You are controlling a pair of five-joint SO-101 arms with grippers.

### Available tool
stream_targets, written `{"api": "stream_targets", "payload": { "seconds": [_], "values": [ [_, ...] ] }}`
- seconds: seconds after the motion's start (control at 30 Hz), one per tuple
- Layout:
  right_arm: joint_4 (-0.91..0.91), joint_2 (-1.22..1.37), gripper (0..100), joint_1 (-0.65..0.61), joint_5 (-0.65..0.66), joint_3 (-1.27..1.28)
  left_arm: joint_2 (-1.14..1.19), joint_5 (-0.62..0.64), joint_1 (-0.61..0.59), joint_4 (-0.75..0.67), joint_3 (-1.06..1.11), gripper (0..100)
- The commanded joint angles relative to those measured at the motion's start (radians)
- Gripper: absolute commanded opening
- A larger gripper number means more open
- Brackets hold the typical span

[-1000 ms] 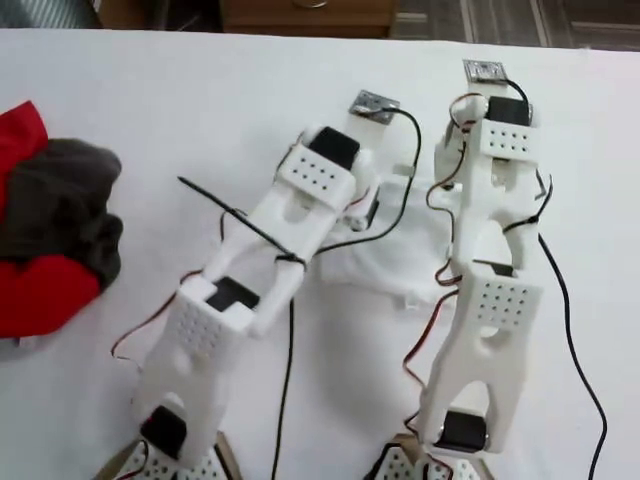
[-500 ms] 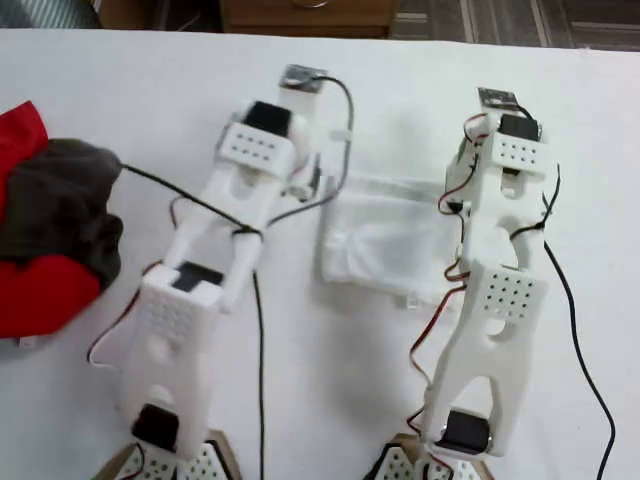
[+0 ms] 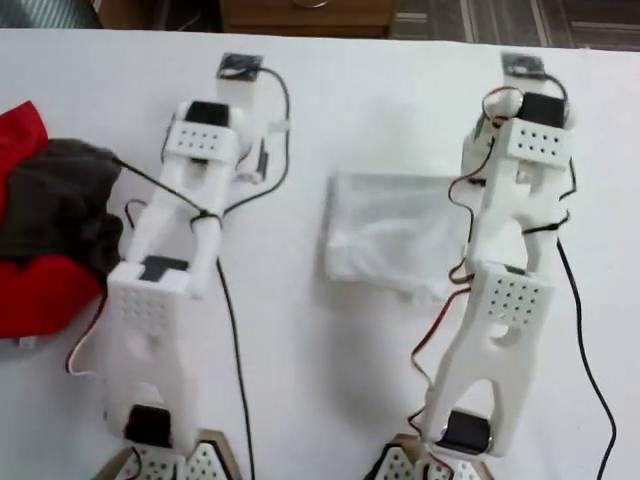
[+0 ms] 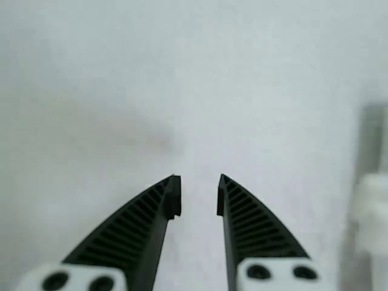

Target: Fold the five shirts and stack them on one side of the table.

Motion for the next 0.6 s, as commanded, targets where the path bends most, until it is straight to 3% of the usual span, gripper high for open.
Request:
{"api": "stream_targets", "payload": {
  "seconds": [0.0,0.17,0.37,0.57],
  "values": [
    [0.016,-0.096,2.1,0.010,0.002,-0.040,-0.063,-0.008,-0.021,-0.101,0.079,13],
    [-0.024,-0.056,2.1,0.007,0.002,-0.049,-0.063,-0.006,-0.015,-0.201,0.162,13],
    [-0.071,0.041,3.0,0.012,0.002,-0.049,-0.064,-0.006,-0.017,-0.204,0.166,13],
    [-0.064,0.031,20.1,0.016,0.003,-0.106,-0.061,-0.005,-0.017,-0.210,0.174,13]
  ]
}}
